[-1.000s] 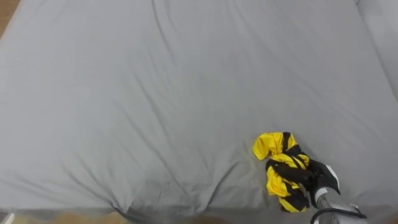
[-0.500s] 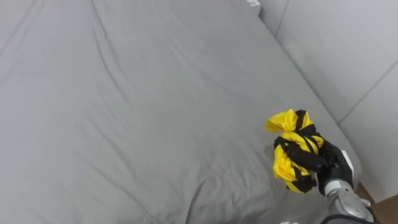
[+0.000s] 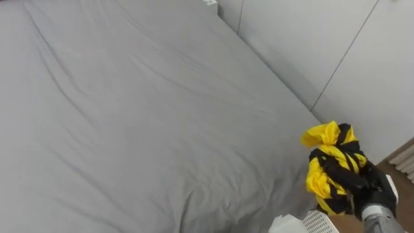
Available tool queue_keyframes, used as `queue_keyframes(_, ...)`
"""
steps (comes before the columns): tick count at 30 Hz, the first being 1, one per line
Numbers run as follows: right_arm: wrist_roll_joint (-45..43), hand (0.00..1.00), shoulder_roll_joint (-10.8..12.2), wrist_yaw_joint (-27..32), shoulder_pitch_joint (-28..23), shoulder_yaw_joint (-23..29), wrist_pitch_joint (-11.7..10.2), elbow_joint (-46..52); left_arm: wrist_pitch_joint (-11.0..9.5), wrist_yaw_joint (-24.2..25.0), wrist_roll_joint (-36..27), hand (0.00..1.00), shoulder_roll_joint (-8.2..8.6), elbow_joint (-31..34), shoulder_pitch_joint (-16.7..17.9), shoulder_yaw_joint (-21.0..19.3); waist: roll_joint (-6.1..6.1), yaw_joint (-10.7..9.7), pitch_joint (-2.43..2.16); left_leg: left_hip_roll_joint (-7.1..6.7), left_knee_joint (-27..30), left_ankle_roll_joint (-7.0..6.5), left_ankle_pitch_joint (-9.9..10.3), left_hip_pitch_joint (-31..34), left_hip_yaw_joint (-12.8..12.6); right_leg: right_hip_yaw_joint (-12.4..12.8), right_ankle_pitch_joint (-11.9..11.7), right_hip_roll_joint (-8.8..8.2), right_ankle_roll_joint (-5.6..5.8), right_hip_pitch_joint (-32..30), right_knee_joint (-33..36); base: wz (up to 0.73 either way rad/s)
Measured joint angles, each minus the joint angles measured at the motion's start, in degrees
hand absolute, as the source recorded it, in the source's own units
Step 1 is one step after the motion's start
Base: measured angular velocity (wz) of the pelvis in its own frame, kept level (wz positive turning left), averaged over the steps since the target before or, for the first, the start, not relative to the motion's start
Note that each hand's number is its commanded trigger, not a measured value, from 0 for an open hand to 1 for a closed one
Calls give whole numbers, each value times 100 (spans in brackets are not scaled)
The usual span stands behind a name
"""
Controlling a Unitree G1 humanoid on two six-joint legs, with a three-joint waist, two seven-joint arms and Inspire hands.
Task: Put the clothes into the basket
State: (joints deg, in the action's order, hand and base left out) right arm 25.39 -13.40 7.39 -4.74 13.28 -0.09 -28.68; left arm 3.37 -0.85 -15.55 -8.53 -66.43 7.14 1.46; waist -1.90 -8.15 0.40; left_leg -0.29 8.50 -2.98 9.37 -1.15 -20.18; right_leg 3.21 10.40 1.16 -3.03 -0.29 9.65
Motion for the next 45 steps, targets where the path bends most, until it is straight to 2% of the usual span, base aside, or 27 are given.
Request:
queue_keyframes(3,2,100,0,-3,-110,0,149,0,54,-15,-1,0,-3,-6,27,-30,-2,-57,5,0,0,1,0,2,-63,102,0,2,2,-43,13,-19)
queue_keyframes(5,-23,100,0,-5,-111,27,157,0,113,-10,-2,0,-2,-21,35,-101,14,-108,4,6,0,11,7,3,-143,152,-4,8,9,-62,12,-16)
queue_keyframes(7,-13,100,-12,5,-95,164,155,1,155,9,-11,0,5,2,38,-66,102,-157,-20,38,18,27,59,110,-165,176,-15,36,18,-186,32,-9)
queue_keyframes(10,-61,100,-62,109,-66,174,154,2,157,29,-52,0,4,24,19,21,221,-236,-21,54,28,12,72,298,-164,207,-33,59,24,-407,128,-4)
queue_keyframes(12,-67,100,-93,135,-29,206,154,-7,162,46,-142,0,7,23,10,121,337,-291,-53,56,36,11,72,441,-182,237,-41,67,27,-587,205,-8)
queue_keyframes(13,-75,100,-144,123,77,234,144,-108,163,79,-140,0,17,-4,-29,159,420,-326,-38,59,54,9,71,545,-187,268,-47,73,35,-718,251,-13)
queue_keyframes(14,-94,100,-164,119,153,258,144,-198,163,104,-140,0,21,-15,-45,167,454,-341,-36,59,72,8,71,601,-191,281,-47,73,36,-793,291,-15)
queue_keyframes(16,-102,100,-261,124,449,319,143,-577,163,166,-181,0,22,-26,-116,263,595,-390,-42,64,146,3,68,859,-203,303,-41,76,44,-1103,421,-11)
queue_keyframes(18,-79,100,-362,133,670,317,137,-836,162,168,-182,0,19,-57,-231,331,673,-383,-5,77,250,-2,64,1076,-230,332,-33,76,48,-1369,605,-13)
queue_keyframes(20,-63,100,-380,202,940,312,123,-1059,157,172,-247,0,15,-108,-341,383,752,-365,3,90,329,-24,51,1305,-290,368,-28,82,50,-1654,763,-16)
queue_keyframes(23,62,100,-410,289,1428,312,38,-1578,124,224,-303,0,14,-208,-498,562,853,-341,42,79,396,-77,16,1581,-316,457,-11,85,54,-2027,962,-10)
queue_keyframes(25,197,100,-440,403,1672,312,-23,-1861,96,267,-299,0,15,-247,-670,568,894,-241,47,67,450,-131,-23,1833,-325,457,10,67,57,-2335,1137,2)
queue_keyframes(28,267,100,-533,436,1997,272,-33,-2283,-32,274,-297,0,8,-223,-752,670,934,-178,46,34,475,-164,-93,2126,-323,433,20,26,64,-2667,1307,10)
queue_keyframes(33,856,100,-563,507,2062,169,-115,-2692,-107,254,-318,0,8,-139,-913,868,963,61,45,26,485,-173,-132,2366,-284,348,18,5,60,-2902,1338,8)
queue_keyframes(38,1038,100,-582,580,2236,30,-127,-2970,-128,254,-407,0,-15,-37,-1008,1078,995,112,42,-29,493,-188,-150,2649,-214,282,64,-52,55,-3220,1523,9)
queue_keyframes(40,1045,100,-601,569,2317,4,-127,-3128,-134,254,-433,0,-20,-4,-1039,1135,962,126,65,-59,491,-190,-151,2676,-193,152,105,-112,46,-3285,1629,9)
queue_keyframes(42,1065,100,-613,568,2345,-82,-126,-3150,-163,254,-503,0,-53,-2,-1073,1195,918,153,96,-63,492,-190,-151,2688,-176,124,129,-123,42,-3281,1608,6)
queue_keyframes(43,1072,71,-624,560,2369,-87,-126,-3151,-204,254,-512,0,-73,0,-1092,1254,898,174,110,-64,495,-190,-151,2708,-168,121,136,-126,44,-3290,1598,5)
queue_keyframes(44,1083,2,-636,562,2373,-88,-126,-3152,-213,254,-513,0,-78,4,-1097,1288,898,178,110,-64,500,-190,-151,2718,-157,114,138,-129,43,-3292,1588,8)
queue_keyframes(45,1123,0,-654,568,2395,-88,-126,-3162,-222,254,-513,0,-93,17,-1101,1349,898,183,110,-64,508,-190,-151,2737,-139,84,142,-135,45,-3294,1550,11)
